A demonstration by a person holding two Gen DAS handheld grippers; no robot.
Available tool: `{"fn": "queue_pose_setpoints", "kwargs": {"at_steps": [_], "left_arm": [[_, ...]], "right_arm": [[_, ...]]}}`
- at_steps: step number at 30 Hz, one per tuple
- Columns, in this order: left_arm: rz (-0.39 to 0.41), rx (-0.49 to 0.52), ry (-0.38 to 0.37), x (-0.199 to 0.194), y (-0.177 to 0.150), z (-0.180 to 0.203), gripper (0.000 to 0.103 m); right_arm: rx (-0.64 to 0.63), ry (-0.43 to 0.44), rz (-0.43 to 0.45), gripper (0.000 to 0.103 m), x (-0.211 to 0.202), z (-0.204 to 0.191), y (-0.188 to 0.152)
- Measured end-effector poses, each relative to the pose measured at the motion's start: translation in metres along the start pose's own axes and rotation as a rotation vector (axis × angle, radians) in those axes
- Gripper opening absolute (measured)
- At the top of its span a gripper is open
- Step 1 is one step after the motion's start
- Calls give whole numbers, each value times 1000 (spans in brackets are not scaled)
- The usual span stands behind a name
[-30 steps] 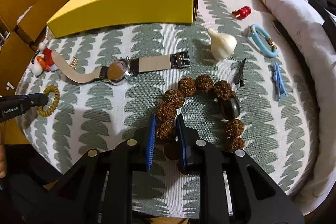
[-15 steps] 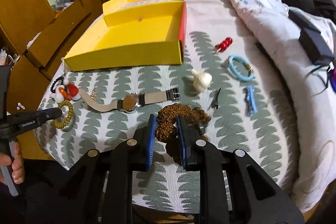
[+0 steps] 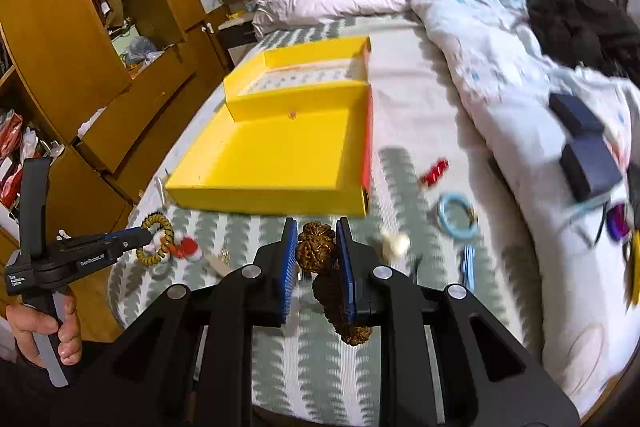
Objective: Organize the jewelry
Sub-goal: 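Carry both held bracelets over the yellow box with both tools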
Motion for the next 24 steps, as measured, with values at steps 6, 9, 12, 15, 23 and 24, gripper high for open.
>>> {"fn": "queue_pose_setpoints", "kwargs": {"at_steps": [6, 9, 12, 15, 23, 24], "left_arm": [[6, -15, 26, 8, 54, -11, 10], [2, -18, 41, 20, 82, -19, 10], [-10, -20, 58, 38, 108, -26, 10], [-27, -20, 58, 61, 131, -32, 10], [-87, -21, 69, 139, 175, -42, 10], [-97, -23, 71, 149, 178, -44, 10]], "right_arm": [[-23, 28, 1, 20, 21, -24, 58], [-28, 36, -3, 20, 39, -31, 87], [-38, 41, -8, 20, 61, -38, 113], [-50, 39, -20, 20, 89, -43, 138], [-43, 8, -64, 20, 169, -32, 174], [-43, 1, -71, 20, 179, -29, 175]]}}
Point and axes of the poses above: each gripper's, at about its wrist camera, not at the fingertips, and x roughly the way its jaws point, z to its right, y to its top, the point moved 8 cm from there along x, roughly the way its jaws point, and after that the axes turned 10 degrees about x, right-handed, at the moved point
